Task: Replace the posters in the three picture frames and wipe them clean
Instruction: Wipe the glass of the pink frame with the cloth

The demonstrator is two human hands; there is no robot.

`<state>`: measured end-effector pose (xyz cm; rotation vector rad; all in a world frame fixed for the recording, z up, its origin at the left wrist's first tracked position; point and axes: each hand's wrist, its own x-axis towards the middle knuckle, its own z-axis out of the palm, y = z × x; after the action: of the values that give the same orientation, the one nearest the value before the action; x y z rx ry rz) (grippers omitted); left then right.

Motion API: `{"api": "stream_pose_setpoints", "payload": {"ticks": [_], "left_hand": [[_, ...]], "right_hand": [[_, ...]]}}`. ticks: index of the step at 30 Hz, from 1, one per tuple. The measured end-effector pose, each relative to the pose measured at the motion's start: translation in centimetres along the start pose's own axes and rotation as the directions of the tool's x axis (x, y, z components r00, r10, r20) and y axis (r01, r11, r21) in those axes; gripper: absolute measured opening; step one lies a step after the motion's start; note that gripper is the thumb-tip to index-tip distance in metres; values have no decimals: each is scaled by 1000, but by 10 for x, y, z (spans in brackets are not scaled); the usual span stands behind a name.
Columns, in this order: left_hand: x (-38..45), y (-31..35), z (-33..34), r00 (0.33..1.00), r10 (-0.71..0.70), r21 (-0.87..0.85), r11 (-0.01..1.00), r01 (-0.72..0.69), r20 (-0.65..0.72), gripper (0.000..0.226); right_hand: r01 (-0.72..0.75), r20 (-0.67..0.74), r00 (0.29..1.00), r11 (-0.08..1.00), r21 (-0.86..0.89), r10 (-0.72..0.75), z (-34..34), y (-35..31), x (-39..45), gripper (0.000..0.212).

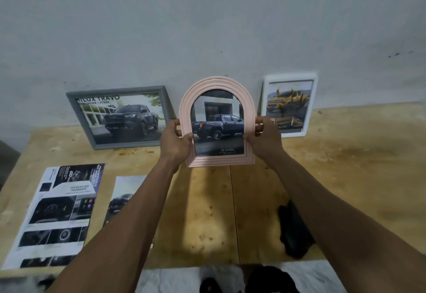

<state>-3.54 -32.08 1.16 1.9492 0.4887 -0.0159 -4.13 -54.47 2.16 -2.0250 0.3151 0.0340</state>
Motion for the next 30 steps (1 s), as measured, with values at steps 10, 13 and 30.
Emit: {"api": "stream_pose_setpoints", "payload": {"ticks": [10, 13, 30], "left_hand": [[82, -7, 46, 997, 12, 83, 997, -6, -70, 33], [88, -12, 50, 997, 37, 82, 996, -31, -68, 32], [91, -23, 56, 996, 59, 87, 995, -53, -73, 34]], "right_hand": [[5, 43, 999, 996, -93, -1, 35, 22, 98, 32], [23, 35, 999, 992, -121, -19, 40, 30, 106, 31], [50, 55, 997, 993, -110, -45, 50, 42, 113, 36]]}}
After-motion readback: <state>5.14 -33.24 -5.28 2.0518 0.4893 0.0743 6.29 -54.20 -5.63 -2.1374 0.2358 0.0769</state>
